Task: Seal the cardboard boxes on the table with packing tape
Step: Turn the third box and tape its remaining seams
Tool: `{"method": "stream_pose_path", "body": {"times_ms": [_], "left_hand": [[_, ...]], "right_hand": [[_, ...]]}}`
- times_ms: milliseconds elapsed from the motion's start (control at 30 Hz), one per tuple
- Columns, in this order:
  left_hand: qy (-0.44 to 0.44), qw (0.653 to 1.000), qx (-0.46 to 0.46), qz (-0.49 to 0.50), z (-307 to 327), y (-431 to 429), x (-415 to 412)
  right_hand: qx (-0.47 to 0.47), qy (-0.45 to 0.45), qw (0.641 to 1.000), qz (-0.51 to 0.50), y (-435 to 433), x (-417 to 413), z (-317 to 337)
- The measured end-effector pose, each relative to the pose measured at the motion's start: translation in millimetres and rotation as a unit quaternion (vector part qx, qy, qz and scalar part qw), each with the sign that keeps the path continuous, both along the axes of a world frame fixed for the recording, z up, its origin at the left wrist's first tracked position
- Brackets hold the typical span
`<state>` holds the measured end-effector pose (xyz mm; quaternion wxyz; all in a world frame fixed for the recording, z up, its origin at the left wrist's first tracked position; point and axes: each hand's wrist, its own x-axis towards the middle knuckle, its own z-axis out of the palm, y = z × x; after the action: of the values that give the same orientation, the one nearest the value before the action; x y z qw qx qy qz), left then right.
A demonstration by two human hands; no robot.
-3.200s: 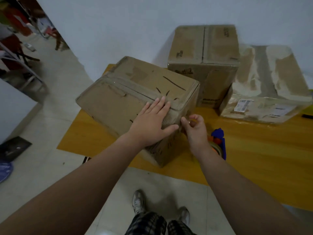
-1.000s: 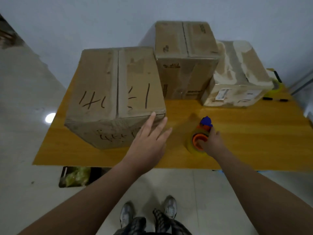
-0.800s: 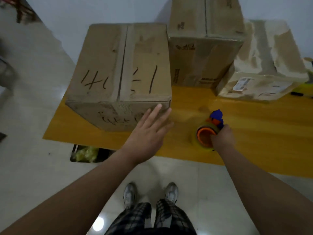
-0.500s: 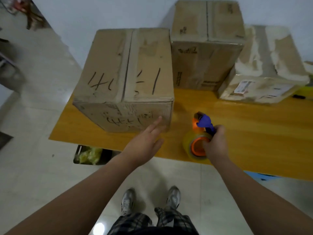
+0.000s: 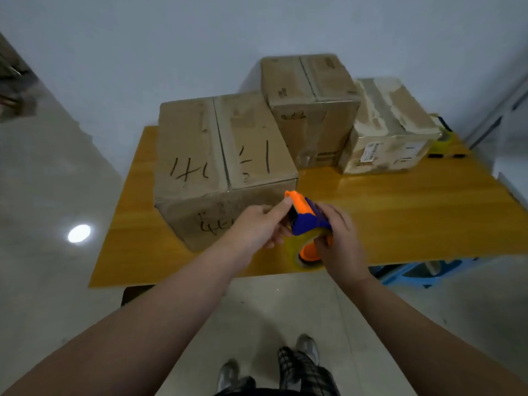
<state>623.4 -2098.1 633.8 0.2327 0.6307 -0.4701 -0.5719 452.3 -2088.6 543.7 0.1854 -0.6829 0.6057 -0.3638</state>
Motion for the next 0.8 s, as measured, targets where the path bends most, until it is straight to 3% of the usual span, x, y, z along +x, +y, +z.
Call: {"method": "stream_pose_path", "body": {"times_ms": [233, 333, 400, 567, 800], "left_hand": [[-0.091, 0.993, -0.059, -0.051, 5, 14, 89], [-0.138, 0.986, -0.064, -0.075, 15, 13, 126], [-0.154, 0.984, -0.067, -0.065, 25, 12, 149], [-0.116, 0.991, -0.070, -0.007, 33, 14, 191], [-0.105, 0.981, -0.096, 0.129, 26, 17, 255]], "right_hand": [[0.011, 0.149, 0.980, 0.128, 19, 58, 12], [0.108, 0.059, 0.976, 0.181, 20, 92, 26], [0.105, 0.074, 0.970, 0.205, 16, 109, 40], [-0.041, 0.303, 0.919, 0.249, 0, 143, 101], [-0.048, 0.546, 0.807, 0.219, -25, 115, 153]]}}
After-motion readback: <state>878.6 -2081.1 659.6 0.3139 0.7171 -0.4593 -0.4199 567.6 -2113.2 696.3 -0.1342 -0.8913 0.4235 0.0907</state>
